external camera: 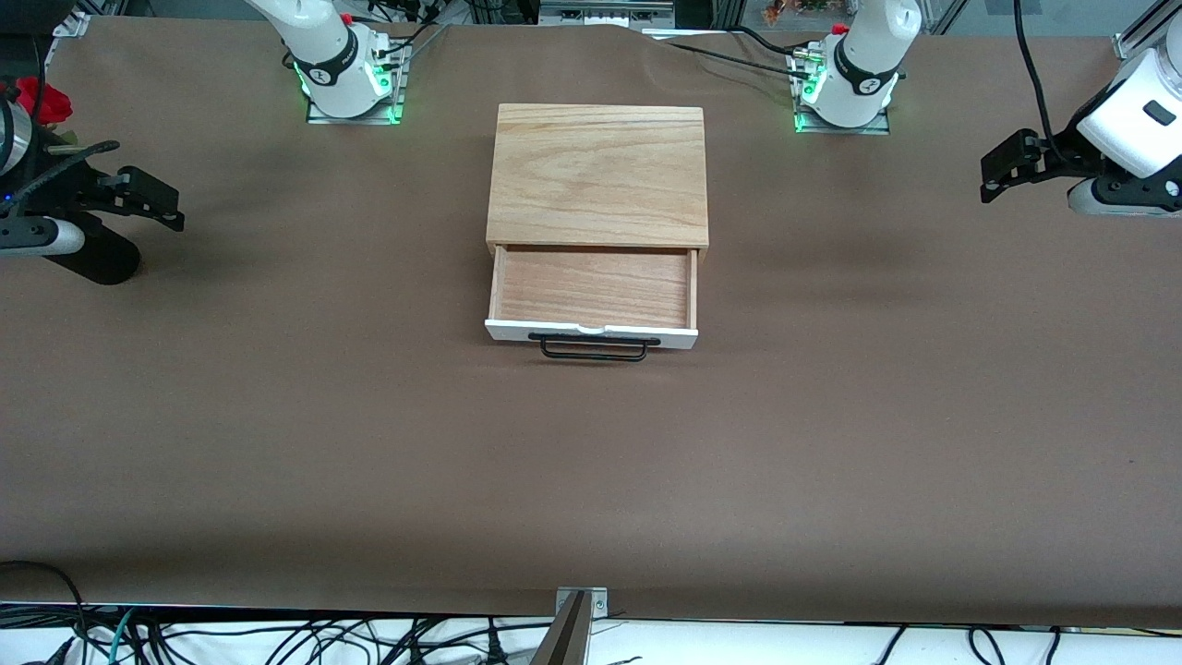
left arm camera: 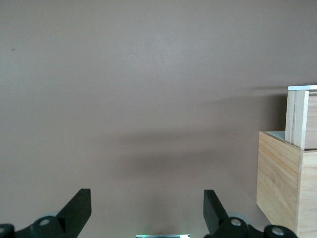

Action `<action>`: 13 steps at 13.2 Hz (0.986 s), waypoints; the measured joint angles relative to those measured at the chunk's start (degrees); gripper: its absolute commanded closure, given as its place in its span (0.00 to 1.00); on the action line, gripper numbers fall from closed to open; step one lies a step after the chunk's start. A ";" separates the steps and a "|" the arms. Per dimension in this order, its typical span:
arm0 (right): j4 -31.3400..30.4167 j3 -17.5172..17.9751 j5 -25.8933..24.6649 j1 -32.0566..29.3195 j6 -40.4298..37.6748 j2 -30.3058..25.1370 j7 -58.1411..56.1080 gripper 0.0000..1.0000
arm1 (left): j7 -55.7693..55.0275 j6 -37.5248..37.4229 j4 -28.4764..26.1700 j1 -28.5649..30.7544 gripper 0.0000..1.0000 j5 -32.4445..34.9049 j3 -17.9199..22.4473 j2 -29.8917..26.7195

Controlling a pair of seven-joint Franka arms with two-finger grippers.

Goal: Close drawer with both arms simultaneously
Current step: 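Move the left gripper and the right gripper to the drawer front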

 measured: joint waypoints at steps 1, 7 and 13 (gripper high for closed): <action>-0.03 0.00 0.00 -0.02 -0.17 0.13 0.00 0.00 | -0.23 -0.05 0.00 -0.27 0.00 0.06 0.00 -0.12; -0.23 0.20 0.30 -0.07 0.37 2.17 0.04 0.00 | -1.09 -0.64 0.00 -1.22 0.00 0.64 -0.05 -0.66; 1.65 0.07 0.44 -0.79 4.17 2.57 -0.35 0.00 | -0.92 -0.74 -0.24 -1.87 0.00 0.68 -0.17 0.58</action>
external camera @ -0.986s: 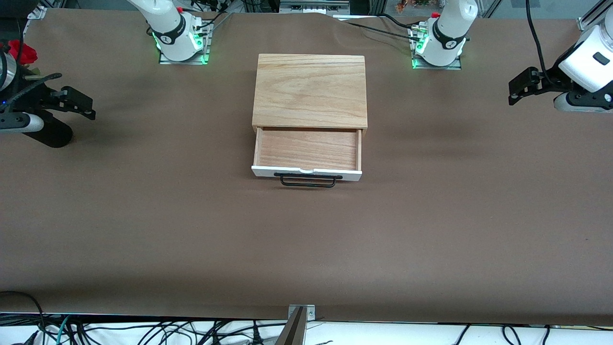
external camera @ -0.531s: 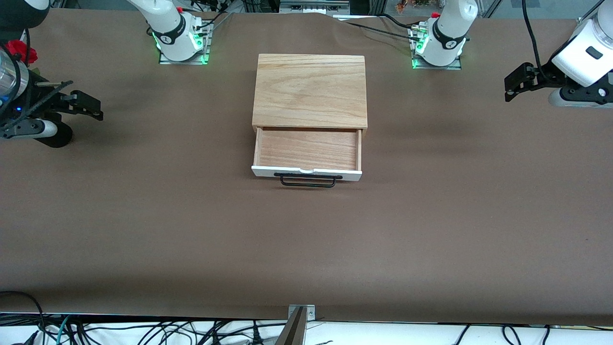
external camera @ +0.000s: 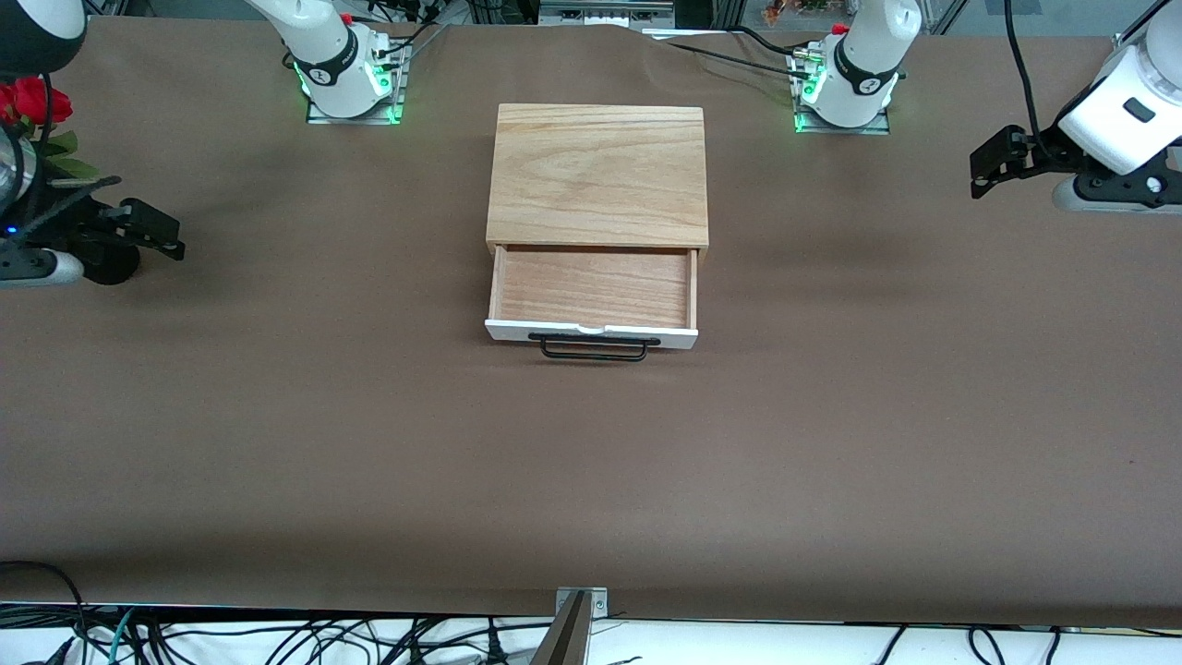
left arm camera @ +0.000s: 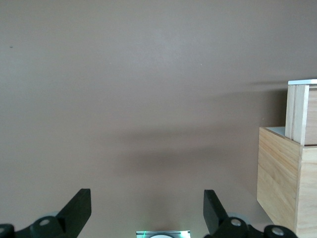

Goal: Close drawer with both arms simultaneously
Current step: 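Move the left gripper and the right gripper to the drawer front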

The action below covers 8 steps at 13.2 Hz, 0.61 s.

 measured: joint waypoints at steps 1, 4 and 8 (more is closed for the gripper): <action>0.20 0.35 0.15 0.28 -0.64 0.08 -0.11 0.00 | 0.00 0.03 -0.05 -1.09 0.00 0.00 -0.21 0.92; 0.19 1.23 5.25 1.38 -2.35 1.17 -0.07 0.00 | -0.14 2.01 -0.06 -2.97 0.00 -1.74 -1.80 4.75; 0.11 1.48 17.62 2.48 -2.02 4.13 0.00 0.00 | -0.14 7.38 -0.05 -2.91 0.00 -7.63 -1.78 8.41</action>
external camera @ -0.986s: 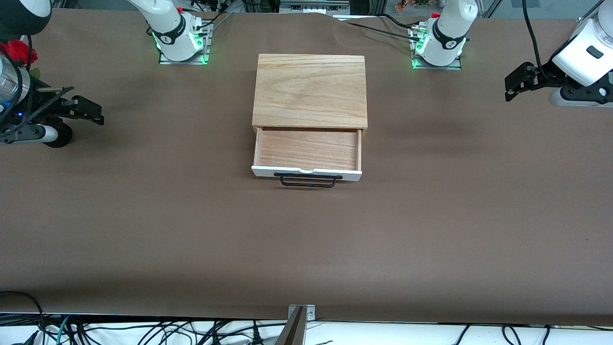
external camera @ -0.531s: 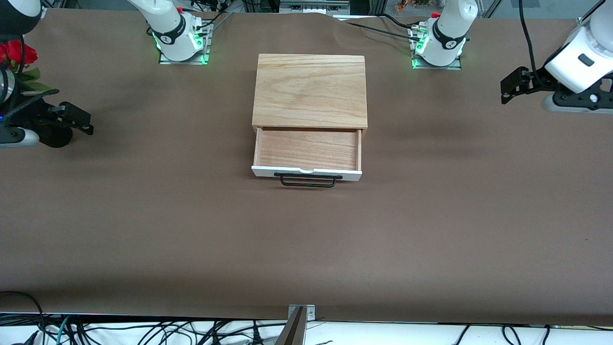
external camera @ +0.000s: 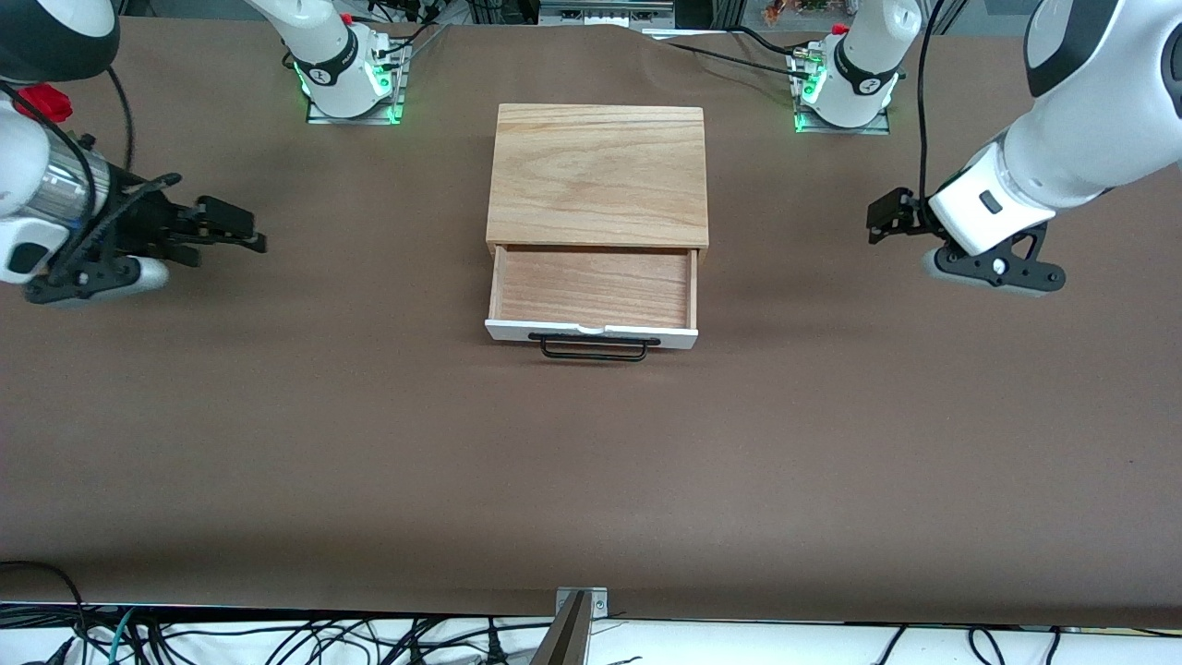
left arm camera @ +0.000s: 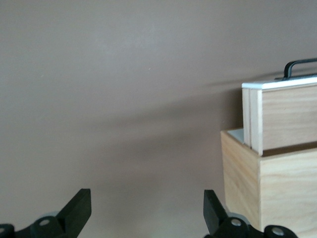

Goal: Close drawer with both arms simultaneously
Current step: 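Move the left gripper and the right gripper to the drawer front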

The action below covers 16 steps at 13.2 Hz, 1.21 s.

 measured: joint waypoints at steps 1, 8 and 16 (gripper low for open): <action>0.00 0.01 4.05 0.39 1.07 1.67 0.01 0.00 | 0.03 0.99 0.00 0.00 0.00 -0.72 -0.07 0.62; 4.55 2.22 12.68 6.64 13.30 19.17 -0.38 0.00 | -0.82 14.55 -0.29 -0.45 0.00 -4.90 -7.62 8.96; 7.86 4.47 20.59 9.91 20.98 27.86 -0.39 0.00 | -0.82 31.06 -1.50 -5.62 0.00 -6.68 -8.96 19.62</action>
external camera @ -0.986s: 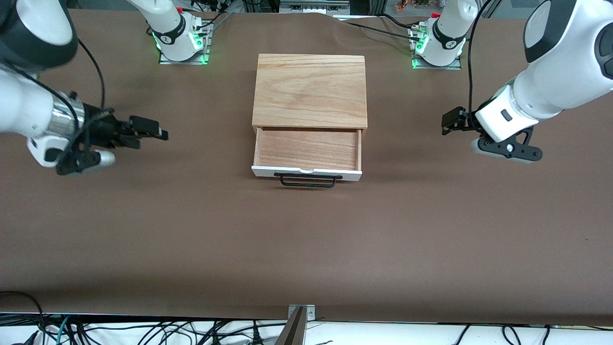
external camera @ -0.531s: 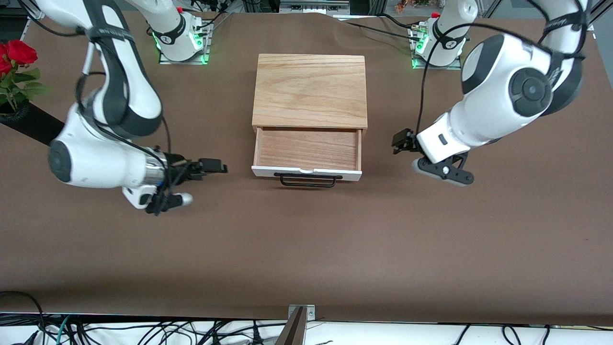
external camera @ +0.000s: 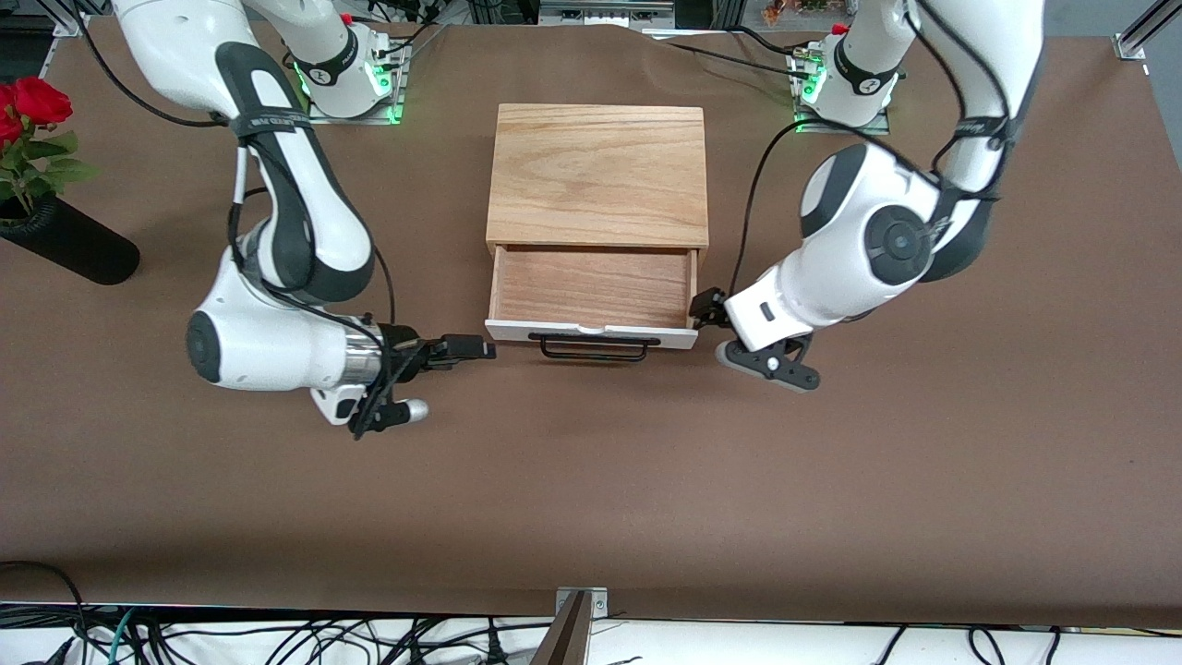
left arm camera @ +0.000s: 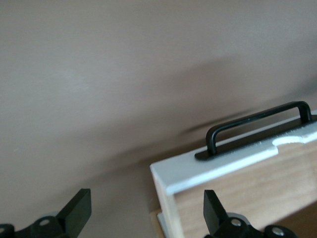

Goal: Close drawer with both arms simultaneously
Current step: 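Move the left gripper and the right gripper to the drawer front, then press the white drawer front with both grippers toward the box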

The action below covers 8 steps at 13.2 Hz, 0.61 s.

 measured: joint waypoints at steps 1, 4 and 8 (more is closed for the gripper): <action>-0.02 0.01 0.06 0.72 0.42 0.63 0.01 0.00 | -0.04 3.55 -0.79 -0.72 0.00 0.00 -0.05 0.88; -0.21 0.00 0.08 1.36 1.53 1.85 0.02 0.00 | -0.31 9.97 -2.44 -1.27 0.00 -0.46 -0.11 1.60; -0.49 0.03 0.10 2.74 3.74 3.03 0.02 0.00 | -0.34 14.98 -3.69 -1.33 0.00 -6.61 -0.01 2.77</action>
